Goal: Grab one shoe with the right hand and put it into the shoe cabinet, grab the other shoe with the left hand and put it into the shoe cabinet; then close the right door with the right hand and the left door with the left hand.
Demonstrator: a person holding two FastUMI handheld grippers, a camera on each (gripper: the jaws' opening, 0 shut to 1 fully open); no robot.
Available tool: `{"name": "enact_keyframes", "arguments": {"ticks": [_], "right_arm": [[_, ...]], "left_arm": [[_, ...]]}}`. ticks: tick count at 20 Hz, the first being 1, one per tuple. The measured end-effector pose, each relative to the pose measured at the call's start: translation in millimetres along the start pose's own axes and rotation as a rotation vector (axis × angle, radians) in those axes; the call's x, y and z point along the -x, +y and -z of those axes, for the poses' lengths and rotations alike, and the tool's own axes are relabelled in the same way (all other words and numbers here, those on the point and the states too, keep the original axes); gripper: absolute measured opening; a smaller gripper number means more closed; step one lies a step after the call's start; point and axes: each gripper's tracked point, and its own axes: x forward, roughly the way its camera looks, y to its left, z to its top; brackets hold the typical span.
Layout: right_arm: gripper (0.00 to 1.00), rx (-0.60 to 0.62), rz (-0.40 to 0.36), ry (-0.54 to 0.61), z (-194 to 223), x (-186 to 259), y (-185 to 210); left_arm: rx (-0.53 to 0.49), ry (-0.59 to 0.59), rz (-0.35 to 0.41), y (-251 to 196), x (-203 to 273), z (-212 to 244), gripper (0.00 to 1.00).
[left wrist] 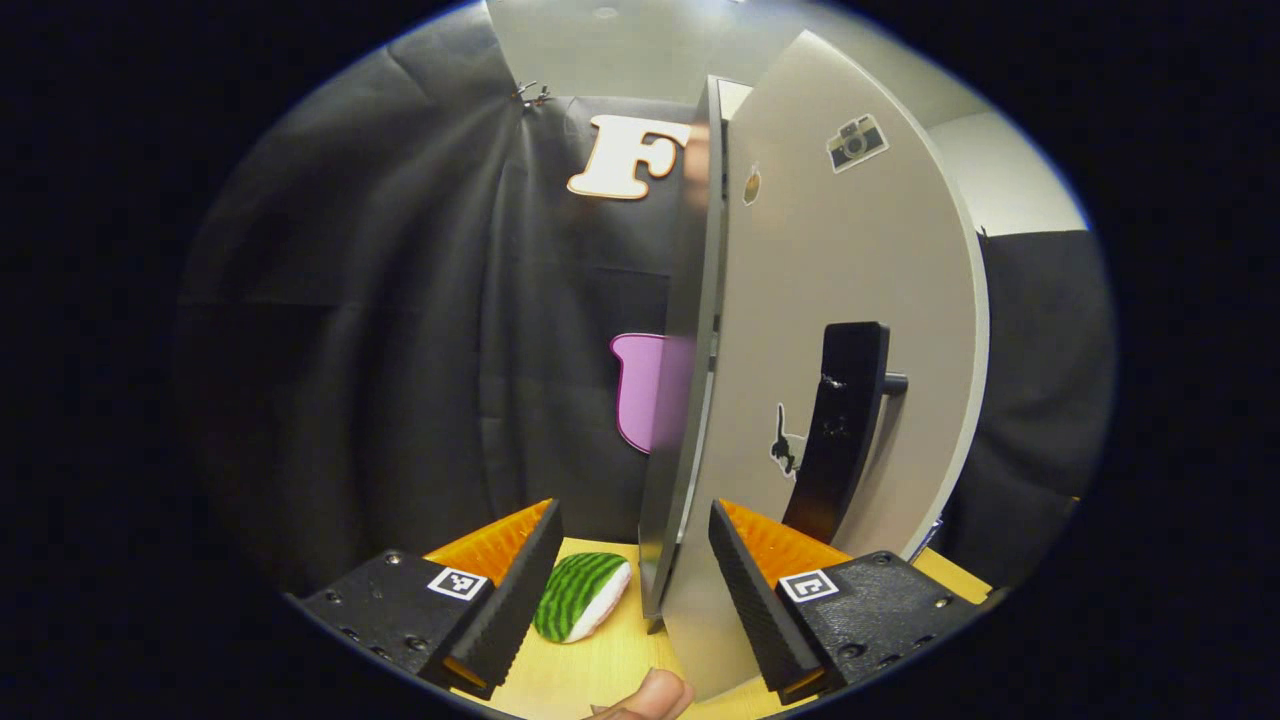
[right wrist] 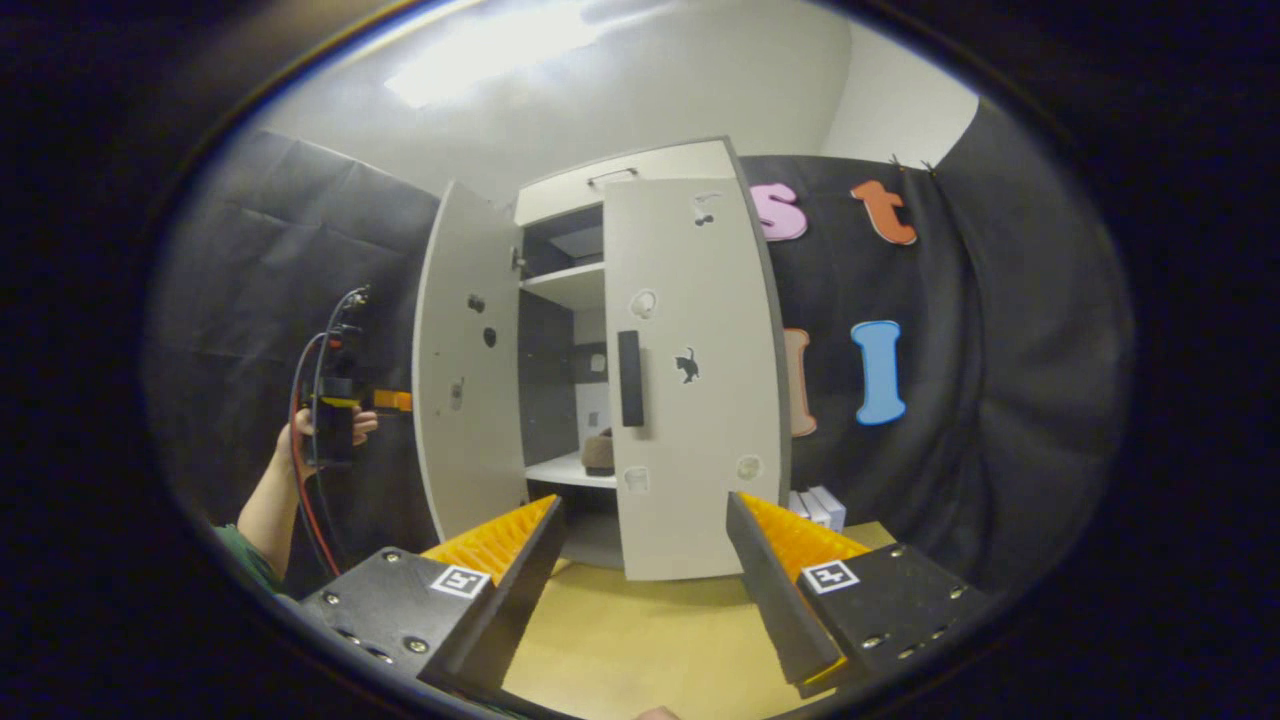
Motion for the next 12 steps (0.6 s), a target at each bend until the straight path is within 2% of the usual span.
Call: {"name": "enact_keyframes", "arguments": {"ticks": [1,3,4,7,10,11,12], "right_arm": [[0.98,-0.011,0.009,0.007,-0.2,-3.5,1.9],[0.98,-0.026,0.010,0.017,1.8,-7.2,5.4],[0.98,-0.033,0.009,0.026,3.1,-8.8,7.3],[0.98,-0.036,0.012,0.024,-0.7,-9.0,9.2],[0.97,-0.007,0.033,0.008,-4.8,-8.2,4.8],[0.94,0.002,0.045,0.005,-5.0,-8.9,2.7],[0.97,0.004,0.061,0.002,-4.9,-8.9,-1.1]], "left_arm": [[0.008,0.007,0.015,-6.9,-1.5,2.5,0.86],[0.039,0.018,0.047,-24.6,-5.3,6.8,0.86],[0.046,0.018,0.046,-31.4,-7.6,7.8,0.91],[0.016,0.001,-0.018,-35.6,-17.0,1.0,0.91],[-0.014,-0.007,-0.017,-49.4,-21.1,-2.3,0.91],[-0.023,-0.010,-0.015,-53.1,-22.1,-2.1,0.91],[-0.025,-0.008,-0.016,-56.4,-23.1,-1.5,0.91]]}}
